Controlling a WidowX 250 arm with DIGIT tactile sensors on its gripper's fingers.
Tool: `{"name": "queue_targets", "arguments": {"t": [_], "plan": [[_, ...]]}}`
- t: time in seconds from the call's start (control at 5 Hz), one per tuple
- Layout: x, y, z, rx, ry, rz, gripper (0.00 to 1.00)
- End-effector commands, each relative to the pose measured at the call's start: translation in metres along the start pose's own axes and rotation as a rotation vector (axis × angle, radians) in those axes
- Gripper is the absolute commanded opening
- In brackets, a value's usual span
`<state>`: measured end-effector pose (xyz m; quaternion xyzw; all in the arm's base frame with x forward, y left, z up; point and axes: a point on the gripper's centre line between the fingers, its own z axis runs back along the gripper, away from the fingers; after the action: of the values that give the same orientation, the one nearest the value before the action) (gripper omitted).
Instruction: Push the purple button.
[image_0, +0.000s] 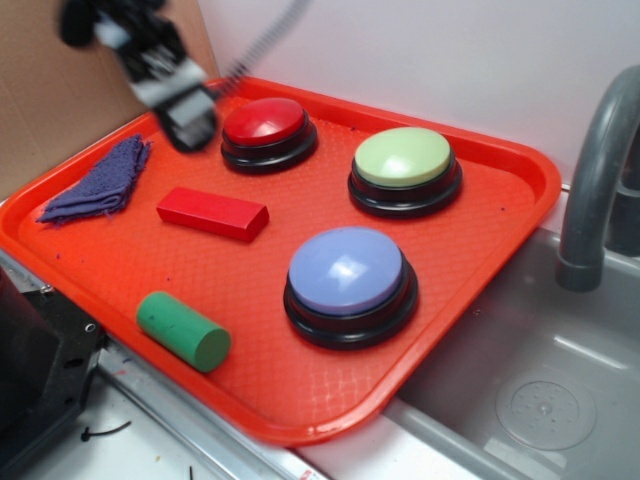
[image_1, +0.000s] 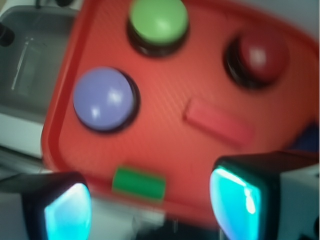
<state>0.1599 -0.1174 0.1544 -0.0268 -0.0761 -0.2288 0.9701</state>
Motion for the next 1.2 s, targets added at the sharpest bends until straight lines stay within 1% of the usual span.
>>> {"name": "queue_targets", "arguments": {"t": [0.0,0.2,0.4,0.6,0.8,1.0], "plan": [[0.016,-0.047,-0.038,-0.109,-0.073,-0.324,1.0],[0.023,-0.041,-0.061,-0.116,-0.019,-0.366,1.0],[0.022,-0.014,-0.072,-0.074,0.024,-0.369,1.0],[0.023,-0.007,-0.088,-0.088,0.09,-0.41,1.0],[0.023,-0.01,-0.091,-0.099,0.101,-0.416,1.0],[0.023,-0.009,-0.091,-0.08,0.12,-0.39,1.0]]}}
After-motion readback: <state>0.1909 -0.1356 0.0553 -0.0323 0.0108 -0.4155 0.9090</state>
